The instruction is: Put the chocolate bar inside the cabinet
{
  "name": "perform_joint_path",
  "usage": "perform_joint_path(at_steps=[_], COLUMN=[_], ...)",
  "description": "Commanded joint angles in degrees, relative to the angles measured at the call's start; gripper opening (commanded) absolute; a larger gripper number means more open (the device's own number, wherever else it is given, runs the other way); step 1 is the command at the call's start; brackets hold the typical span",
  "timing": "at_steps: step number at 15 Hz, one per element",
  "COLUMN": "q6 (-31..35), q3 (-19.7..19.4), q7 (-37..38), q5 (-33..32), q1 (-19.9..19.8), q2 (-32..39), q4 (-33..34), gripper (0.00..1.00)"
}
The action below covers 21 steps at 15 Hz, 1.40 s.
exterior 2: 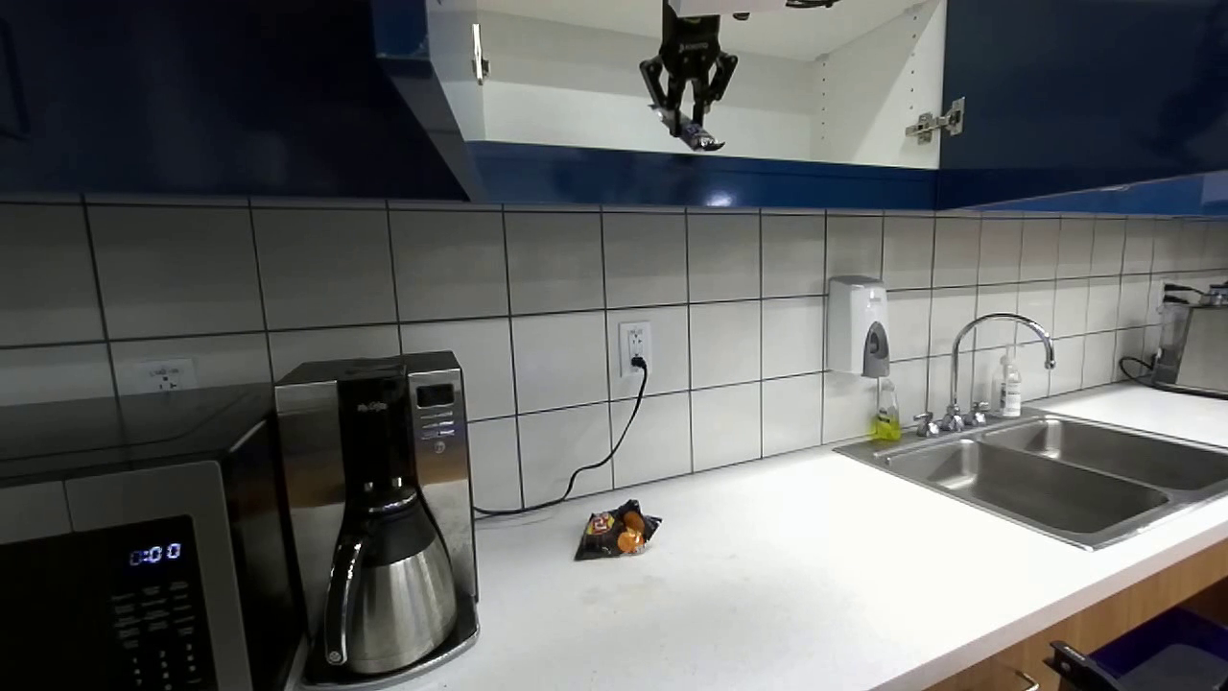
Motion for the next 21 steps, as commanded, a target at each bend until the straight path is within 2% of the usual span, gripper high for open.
perform_joint_path(at_steps=[1,14,15,16,21], q6=[-1.6,-3.0,-3.1,-3.4,-4.4], q3=[0.0,-0.1,-0.1,-0.2,-0.1], q7=[2.1,3.9,3.9,3.8,4.0], q5=[-1.3,-2.1,-2.2,-2.3,-2.2], q1=[1.0,1.8,1.8,1.8,1.7], q2=[4.2,13.0,13.5,13.8,14.4], q4=[6.1,15.5,16.0,16.3,17.2], gripper=[0.09,0.09,0.50,0.60,0.98])
